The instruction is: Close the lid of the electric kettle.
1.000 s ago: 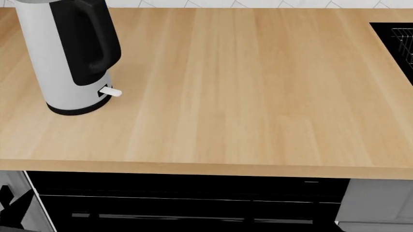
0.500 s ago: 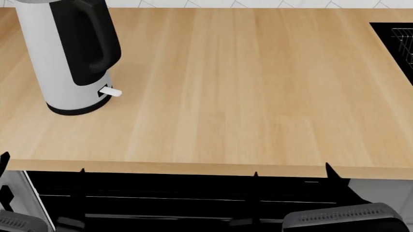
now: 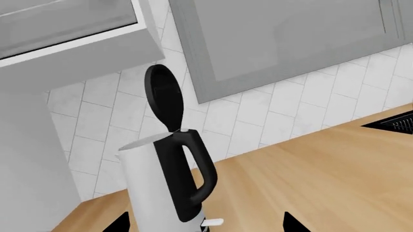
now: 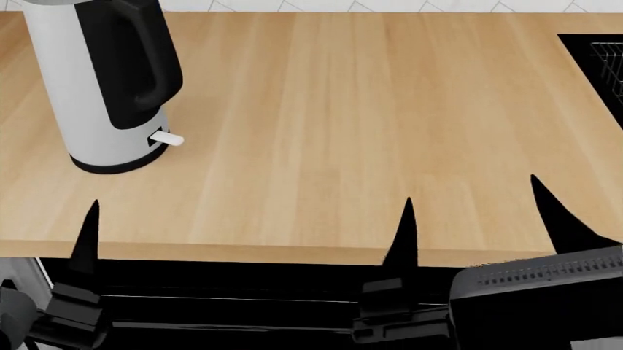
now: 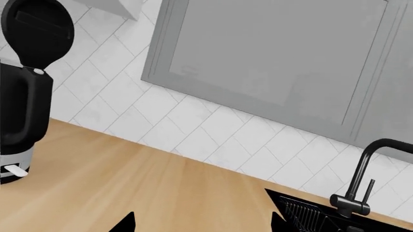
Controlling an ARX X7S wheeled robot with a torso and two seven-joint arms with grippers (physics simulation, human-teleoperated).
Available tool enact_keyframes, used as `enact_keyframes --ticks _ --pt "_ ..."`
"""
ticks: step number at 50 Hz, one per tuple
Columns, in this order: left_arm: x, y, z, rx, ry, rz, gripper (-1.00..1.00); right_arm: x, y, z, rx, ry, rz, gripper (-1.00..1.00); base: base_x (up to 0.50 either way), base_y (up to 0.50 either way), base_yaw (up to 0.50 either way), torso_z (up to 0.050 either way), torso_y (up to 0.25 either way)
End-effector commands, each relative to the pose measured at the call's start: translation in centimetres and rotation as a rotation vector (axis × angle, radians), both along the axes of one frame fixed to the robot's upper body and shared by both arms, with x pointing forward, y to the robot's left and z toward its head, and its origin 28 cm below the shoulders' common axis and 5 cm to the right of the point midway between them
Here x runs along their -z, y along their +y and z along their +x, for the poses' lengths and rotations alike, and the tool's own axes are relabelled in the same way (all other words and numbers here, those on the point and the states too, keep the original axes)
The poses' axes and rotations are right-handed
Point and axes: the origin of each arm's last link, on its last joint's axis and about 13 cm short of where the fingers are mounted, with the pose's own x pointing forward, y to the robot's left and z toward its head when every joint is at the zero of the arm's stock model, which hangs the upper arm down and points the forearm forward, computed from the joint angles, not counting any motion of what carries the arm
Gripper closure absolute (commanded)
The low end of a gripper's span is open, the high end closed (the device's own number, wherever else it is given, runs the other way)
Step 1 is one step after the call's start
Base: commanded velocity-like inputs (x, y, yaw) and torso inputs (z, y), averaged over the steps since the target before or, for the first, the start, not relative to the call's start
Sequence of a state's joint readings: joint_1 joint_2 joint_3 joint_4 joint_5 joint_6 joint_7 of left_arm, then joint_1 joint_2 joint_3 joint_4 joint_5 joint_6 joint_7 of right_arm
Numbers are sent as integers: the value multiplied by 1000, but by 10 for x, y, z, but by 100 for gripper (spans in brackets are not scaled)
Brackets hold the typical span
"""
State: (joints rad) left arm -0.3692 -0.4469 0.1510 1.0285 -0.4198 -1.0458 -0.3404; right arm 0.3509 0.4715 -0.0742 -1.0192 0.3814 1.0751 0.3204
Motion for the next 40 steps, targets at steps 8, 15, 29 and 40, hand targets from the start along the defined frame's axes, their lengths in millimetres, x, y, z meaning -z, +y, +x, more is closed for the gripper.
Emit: enact_keyframes --ticks 8,15,29,40 --pt "-22 5 -4 -18 -47 58 -100 -31 -6 -5 34 -75 -71 -100 0 0 0 0 0" --pt "-21 5 -3 -17 -41 60 -100 -30 -6 -4 33 -72 -71 -100 0 0 0 0 0" --pt "-19 5 -4 -16 -31 64 -100 -30 -5 -5 29 -66 -85 -100 0 0 0 0 0" --pt "-18 5 -4 -18 -28 67 -100 -30 -5 -6 27 -73 -88 -100 73 500 0 0 0"
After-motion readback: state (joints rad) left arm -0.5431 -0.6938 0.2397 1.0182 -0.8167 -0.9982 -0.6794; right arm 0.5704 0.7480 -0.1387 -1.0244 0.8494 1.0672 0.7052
